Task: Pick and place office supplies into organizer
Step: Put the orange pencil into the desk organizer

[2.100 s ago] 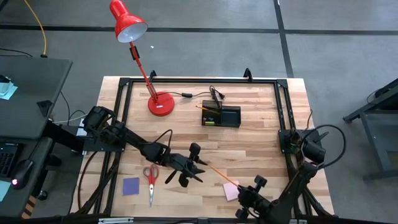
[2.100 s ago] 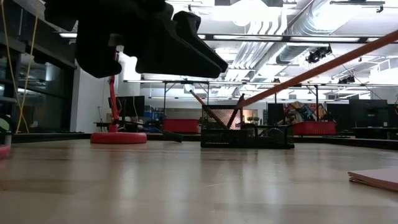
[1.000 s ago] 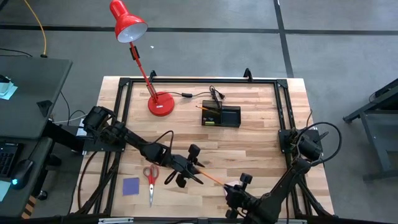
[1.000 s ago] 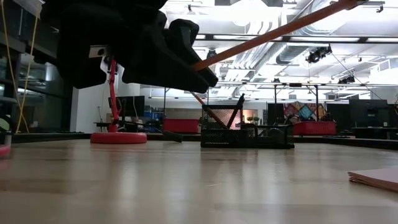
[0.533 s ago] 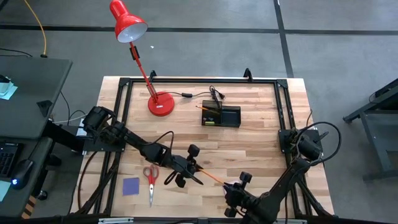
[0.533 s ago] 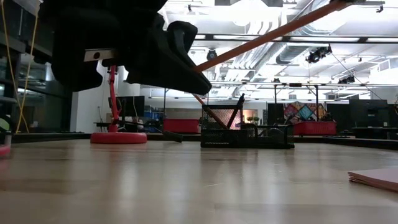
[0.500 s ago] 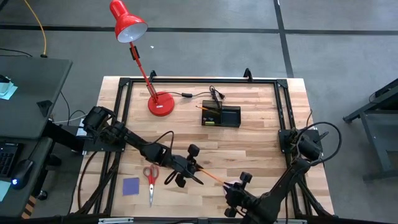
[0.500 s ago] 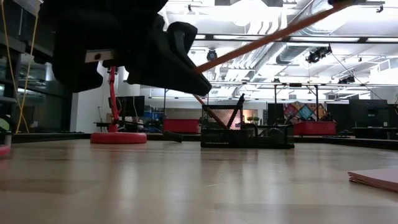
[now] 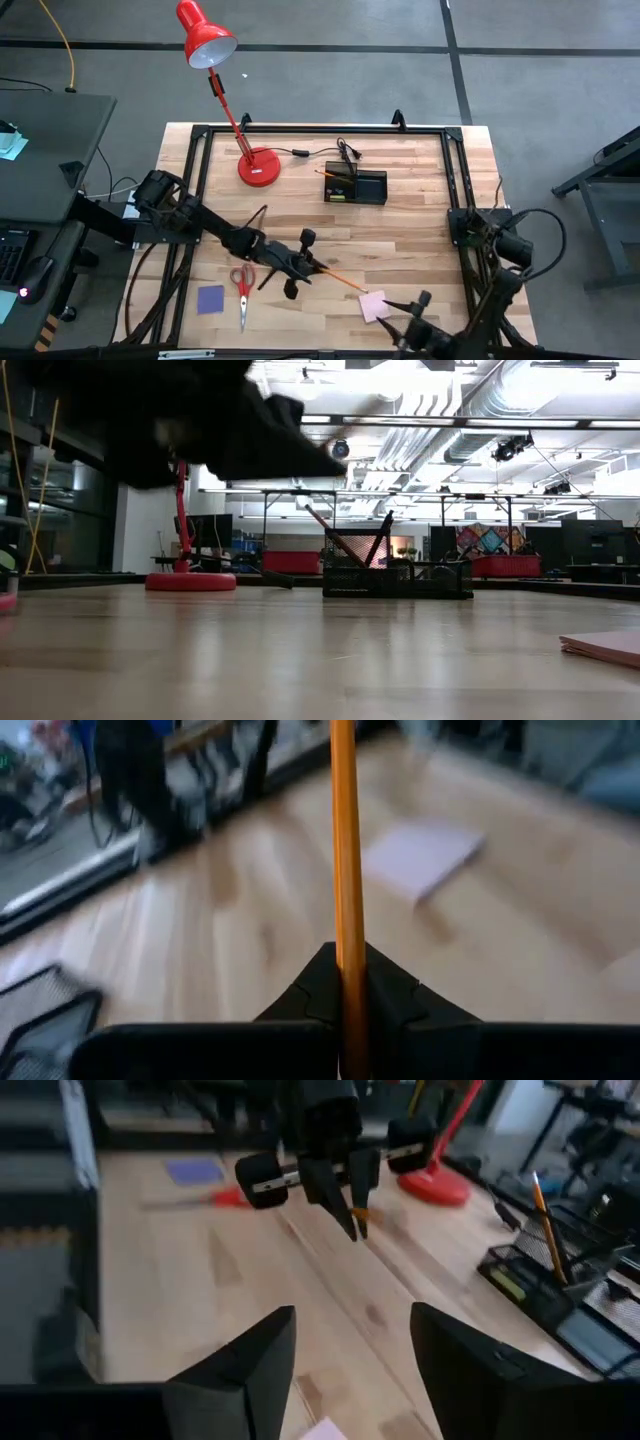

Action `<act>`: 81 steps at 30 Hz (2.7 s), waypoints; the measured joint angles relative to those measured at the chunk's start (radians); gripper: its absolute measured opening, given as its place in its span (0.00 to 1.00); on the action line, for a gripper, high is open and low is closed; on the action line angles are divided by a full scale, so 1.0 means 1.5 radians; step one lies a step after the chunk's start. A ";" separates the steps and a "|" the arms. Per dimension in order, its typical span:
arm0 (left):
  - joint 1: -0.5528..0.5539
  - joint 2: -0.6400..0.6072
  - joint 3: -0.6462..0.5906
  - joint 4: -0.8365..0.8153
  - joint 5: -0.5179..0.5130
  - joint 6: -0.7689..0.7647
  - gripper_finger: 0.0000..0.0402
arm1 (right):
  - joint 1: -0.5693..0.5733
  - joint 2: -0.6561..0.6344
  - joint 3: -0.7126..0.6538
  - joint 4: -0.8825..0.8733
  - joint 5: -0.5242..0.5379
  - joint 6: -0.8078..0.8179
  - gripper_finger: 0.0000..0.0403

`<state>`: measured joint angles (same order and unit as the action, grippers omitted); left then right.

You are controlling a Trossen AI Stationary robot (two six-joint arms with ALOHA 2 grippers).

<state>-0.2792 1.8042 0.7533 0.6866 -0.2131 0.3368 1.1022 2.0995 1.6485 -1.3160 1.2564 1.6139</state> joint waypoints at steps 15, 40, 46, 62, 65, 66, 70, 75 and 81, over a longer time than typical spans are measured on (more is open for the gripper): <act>0.016 0.000 -0.062 0.269 0.060 -0.036 0.01 | -0.065 0.001 -0.233 0.147 0.206 0.071 0.48; 0.016 0.000 -0.062 0.259 0.042 0.005 0.01 | -0.125 0.001 -0.105 0.114 0.210 -0.144 0.48; 0.016 0.000 -0.062 0.258 0.042 0.011 0.01 | -0.146 0.000 -0.084 0.109 0.213 -0.184 0.48; 0.016 0.000 -0.062 0.260 0.060 0.015 0.01 | -0.143 0.002 -0.061 0.077 0.208 -0.151 0.48; 0.016 0.000 -0.062 0.260 0.060 0.015 0.01 | -0.164 0.001 -0.041 0.085 0.212 -0.195 0.48; 0.016 0.000 -0.062 0.260 0.060 0.015 0.01 | -0.172 0.001 -0.039 0.086 0.211 -0.201 0.48; 0.016 0.000 -0.062 0.258 0.060 0.015 0.01 | -0.185 0.001 -0.039 0.091 0.211 -0.210 0.48; 0.016 0.000 -0.062 0.257 0.060 0.014 0.01 | -0.175 0.001 -0.041 0.109 0.210 -0.209 0.48; 0.016 0.000 -0.062 0.258 0.044 0.016 0.01 | -0.161 0.001 -0.021 0.124 0.211 -0.229 0.48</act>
<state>-0.2554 1.8046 0.6605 1.0740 -0.1475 0.3615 0.8611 2.1010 1.6169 -1.1303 1.5723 1.2699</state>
